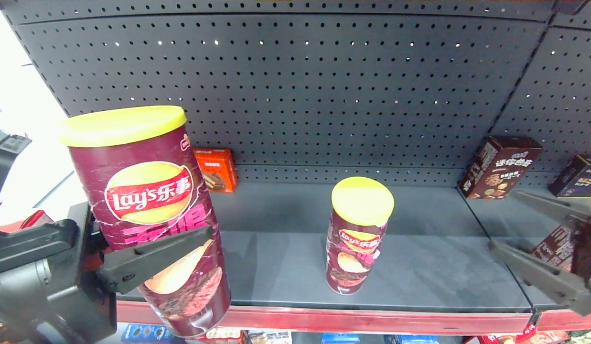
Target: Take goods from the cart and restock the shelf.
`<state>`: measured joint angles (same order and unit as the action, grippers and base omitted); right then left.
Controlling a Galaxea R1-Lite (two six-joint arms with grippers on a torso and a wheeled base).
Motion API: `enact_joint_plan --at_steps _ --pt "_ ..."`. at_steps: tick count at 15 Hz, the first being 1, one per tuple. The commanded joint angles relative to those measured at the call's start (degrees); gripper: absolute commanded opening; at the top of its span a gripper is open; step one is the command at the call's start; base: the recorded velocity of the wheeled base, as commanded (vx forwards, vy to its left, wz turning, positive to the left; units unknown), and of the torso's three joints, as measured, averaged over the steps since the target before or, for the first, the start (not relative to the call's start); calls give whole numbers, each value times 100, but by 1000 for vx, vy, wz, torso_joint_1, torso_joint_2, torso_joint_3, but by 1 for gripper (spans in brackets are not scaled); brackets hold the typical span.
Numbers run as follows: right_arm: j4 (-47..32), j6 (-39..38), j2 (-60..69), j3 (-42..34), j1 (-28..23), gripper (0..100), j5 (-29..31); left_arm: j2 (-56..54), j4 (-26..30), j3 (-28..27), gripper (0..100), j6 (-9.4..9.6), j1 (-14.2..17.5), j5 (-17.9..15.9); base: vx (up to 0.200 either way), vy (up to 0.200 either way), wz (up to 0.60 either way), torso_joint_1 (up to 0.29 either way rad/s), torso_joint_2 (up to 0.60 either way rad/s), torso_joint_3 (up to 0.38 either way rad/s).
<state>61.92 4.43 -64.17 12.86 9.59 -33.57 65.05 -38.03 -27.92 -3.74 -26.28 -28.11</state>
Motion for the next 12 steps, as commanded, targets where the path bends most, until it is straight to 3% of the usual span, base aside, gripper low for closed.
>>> enact_joint_plan --at_steps 1,4,7,8,12 --pt "-250 -390 1100 -56 -845 100 26 8 -2 6 0 -4 0 -1 0 0 0 0 0 0" --pt "-1437 -1110 2752 -442 -1891 100 9 8 -2 -3 0 5 9 7 0 0 0 0 0 0" --pt "-2773 -1110 3868 -557 -2155 100 70 -1 -2 -38 0 -4 9 7 0 0 0 0 0 0" --pt "-3669 -1102 4554 -609 -2480 100 299 8 -2 -47 0 -4 9 16 0 0 0 0 0 0" --pt "-5989 -917 6417 -1005 -3640 100 413 -133 15 -82 0 31 9 16 0 0 0 0 0 0"
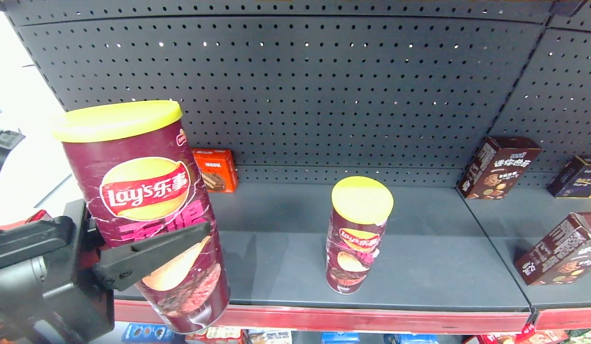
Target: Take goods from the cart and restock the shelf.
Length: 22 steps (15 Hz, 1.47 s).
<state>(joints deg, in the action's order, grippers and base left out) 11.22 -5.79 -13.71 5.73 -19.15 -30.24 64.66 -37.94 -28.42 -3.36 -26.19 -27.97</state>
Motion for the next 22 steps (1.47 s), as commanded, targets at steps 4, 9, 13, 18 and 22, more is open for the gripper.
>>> enact_joint_plan --at_steps 4,9,13,18,22 --pt "-1042 597 1371 -450 -1319 100 906 -103 41 -322 0 -15 -1 2 0 0 0 0 0 0" --pt "-1104 544 1371 -573 -1513 100 3499 -76 41 -375 0 -33 -9 -25 0 0 0 0 0 0" --pt "-1104 561 1371 -573 -1486 100 3438 -59 32 -340 0 -41 -27 -60 0 0 0 0 0 0" --pt "-1104 561 1371 -573 -1477 100 3438 513 -3 -445 0 99 -62 -51 0 0 0 0 0 0" --pt "-1104 561 1371 -573 -1477 100 3438 1207 -205 -674 0 547 254 -86 0 0 0 0 0 0"
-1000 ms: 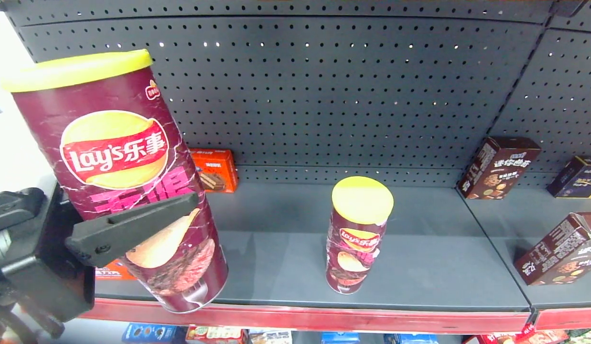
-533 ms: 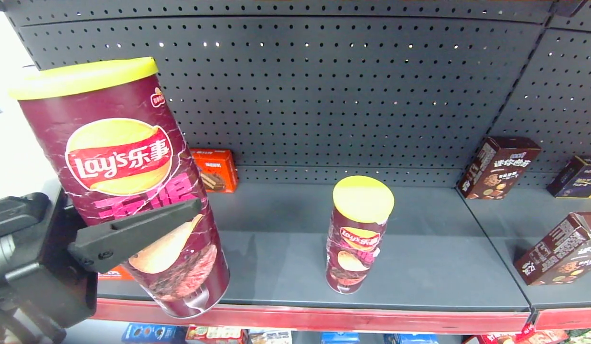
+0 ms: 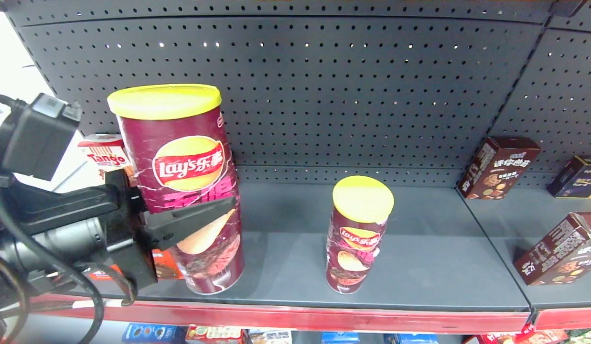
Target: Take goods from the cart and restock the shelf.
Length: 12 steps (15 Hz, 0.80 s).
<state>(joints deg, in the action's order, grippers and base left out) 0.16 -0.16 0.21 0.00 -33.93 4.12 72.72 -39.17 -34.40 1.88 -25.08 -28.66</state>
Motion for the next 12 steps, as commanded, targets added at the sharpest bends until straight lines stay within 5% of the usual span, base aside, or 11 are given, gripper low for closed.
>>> enact_joint_plan --at_steps 1,11,12 --pt "2 -2 -21 0 -9 100 1 471 -109 -163 0 32 170 45 0 0 0 0 0 0" --pt "2 -2 -21 0 0 100 1 1799 -337 -1315 0 41 222 -149 0 0 0 0 0 0" --pt "2 -2 -21 0 0 100 1 2300 -539 -1411 0 269 275 -105 0 0 0 0 0 0"
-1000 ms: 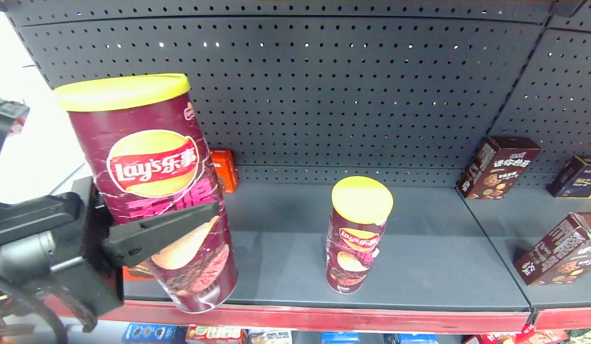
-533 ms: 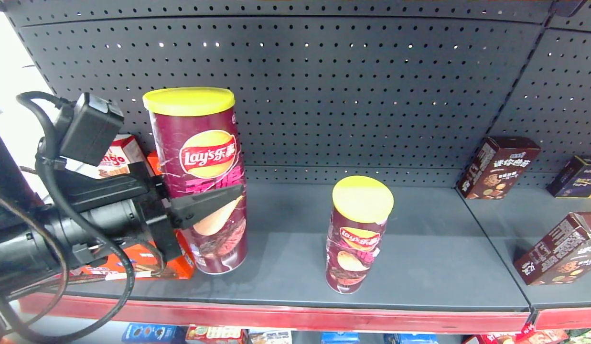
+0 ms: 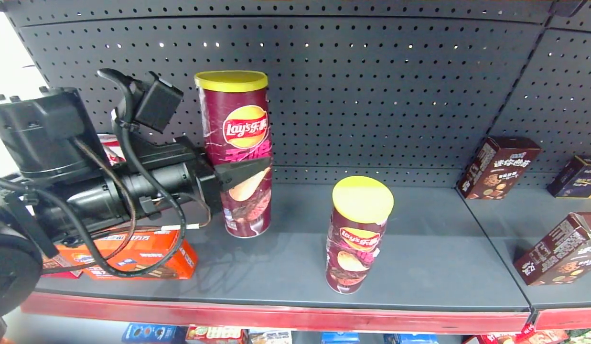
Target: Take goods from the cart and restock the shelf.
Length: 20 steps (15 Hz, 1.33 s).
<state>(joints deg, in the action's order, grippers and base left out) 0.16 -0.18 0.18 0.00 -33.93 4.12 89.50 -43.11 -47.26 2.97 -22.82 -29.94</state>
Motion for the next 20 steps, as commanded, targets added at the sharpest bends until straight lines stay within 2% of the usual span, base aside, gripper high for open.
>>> enact_joint_plan --at_steps 1,2,3,4,6,9,12,14,17,20 --pt "2 1 -18 0 0 100 1 621 -145 -125 0 160 50 23 0 0 0 0 0 0" --pt "2 1 -18 0 -9 100 1 876 -682 -169 0 177 50 -29 0 0 0 0 0 0" --pt "2 1 -18 0 0 100 1 1140 -936 -319 0 89 -3 -38 0 0 0 0 0 0" --pt "2 1 -18 0 0 100 1 1359 -980 -591 0 80 -29 -82 0 0 0 0 0 0" --pt "2 9 -18 0 0 100 1 1834 -954 -1162 0 28 -12 -170 0 0 0 0 0 0" --pt "2 1 -18 0 0 100 1 2185 -356 -1918 0 -7 -47 -284 0 0 0 0 0 0" --pt "2 1 -18 0 -9 100 1 2537 -321 -2305 0 -7 -100 -381 0 0 0 0 0 0" --pt "2 1 -18 0 0 100 1 2686 -356 -2358 0 1 -117 -1005 0 0 0 0 0 0" --pt "2 1 -18 0 0 100 1 3020 -321 -2718 0 19 -109 -1119 0 0 0 0 0 0" --pt "2 1 -18 0 -9 100 1 3398 -321 -3131 0 19 -56 -1497 0 0 0 0 0 0"
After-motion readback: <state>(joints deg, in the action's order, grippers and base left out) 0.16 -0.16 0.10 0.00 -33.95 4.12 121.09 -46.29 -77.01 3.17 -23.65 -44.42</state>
